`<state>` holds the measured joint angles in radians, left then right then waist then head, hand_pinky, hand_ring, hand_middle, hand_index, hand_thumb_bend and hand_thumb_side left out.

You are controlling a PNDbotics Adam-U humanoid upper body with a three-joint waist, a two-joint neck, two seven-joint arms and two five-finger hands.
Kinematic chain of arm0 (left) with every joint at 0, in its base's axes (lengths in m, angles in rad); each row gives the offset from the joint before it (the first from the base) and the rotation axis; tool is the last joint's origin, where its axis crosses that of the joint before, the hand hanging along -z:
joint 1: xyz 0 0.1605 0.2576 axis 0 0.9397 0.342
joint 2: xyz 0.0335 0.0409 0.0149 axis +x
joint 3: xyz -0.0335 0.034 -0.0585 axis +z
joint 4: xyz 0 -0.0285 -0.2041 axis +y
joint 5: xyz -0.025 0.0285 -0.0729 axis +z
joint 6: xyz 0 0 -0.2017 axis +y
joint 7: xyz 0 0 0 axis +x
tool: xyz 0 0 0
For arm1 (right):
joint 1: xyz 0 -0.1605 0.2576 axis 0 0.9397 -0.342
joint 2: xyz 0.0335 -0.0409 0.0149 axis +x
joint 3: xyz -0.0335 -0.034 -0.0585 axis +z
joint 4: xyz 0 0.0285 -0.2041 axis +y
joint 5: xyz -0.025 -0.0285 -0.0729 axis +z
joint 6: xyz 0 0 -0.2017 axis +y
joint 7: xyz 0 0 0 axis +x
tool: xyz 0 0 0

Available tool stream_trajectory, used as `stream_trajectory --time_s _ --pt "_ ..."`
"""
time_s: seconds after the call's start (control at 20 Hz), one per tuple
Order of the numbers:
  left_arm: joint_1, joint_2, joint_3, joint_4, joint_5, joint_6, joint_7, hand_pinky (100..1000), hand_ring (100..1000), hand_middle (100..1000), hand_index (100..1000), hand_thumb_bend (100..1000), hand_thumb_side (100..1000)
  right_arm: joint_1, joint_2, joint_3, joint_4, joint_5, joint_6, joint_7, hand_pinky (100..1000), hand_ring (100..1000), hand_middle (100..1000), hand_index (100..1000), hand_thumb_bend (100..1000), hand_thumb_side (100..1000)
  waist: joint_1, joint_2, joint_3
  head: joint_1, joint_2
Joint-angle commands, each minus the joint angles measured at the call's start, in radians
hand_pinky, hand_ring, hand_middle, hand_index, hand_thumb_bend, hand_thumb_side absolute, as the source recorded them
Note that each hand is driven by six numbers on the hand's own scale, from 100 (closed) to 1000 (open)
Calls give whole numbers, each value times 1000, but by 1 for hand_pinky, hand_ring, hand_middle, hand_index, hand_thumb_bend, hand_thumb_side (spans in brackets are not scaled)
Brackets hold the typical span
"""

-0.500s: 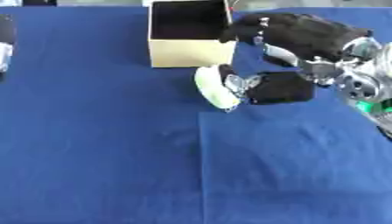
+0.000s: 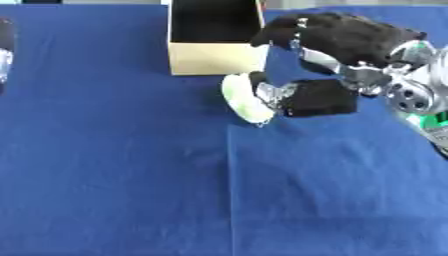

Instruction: Pick up objects on the table and place them in the box.

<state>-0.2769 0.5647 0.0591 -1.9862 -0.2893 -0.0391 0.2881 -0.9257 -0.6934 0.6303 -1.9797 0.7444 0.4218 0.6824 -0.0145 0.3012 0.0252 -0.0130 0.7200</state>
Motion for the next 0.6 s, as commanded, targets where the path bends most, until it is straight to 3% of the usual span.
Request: stream_trajectory --time_s 0.05,0.3,0.6 --pt "-9 26 9 -14 8 0 -2 409 579 575 736 381 551 -26 -3 2 -2 -34 13 29 955 961 884 975 100 1000 3 -18 0 -5 -4" --pt "-7 26 8 -14 8 1 -4 409 578 574 735 378 552 -44 24 19 28 -65 62 78 966 958 891 981 100 961 5 -22 3 -8 -2" --pt "-8 25 7 -14 8 1 -5 409 578 573 735 374 550 -68 54 45 46 -26 97 143 977 973 897 992 100 898 5 -25 0 -7 -1"
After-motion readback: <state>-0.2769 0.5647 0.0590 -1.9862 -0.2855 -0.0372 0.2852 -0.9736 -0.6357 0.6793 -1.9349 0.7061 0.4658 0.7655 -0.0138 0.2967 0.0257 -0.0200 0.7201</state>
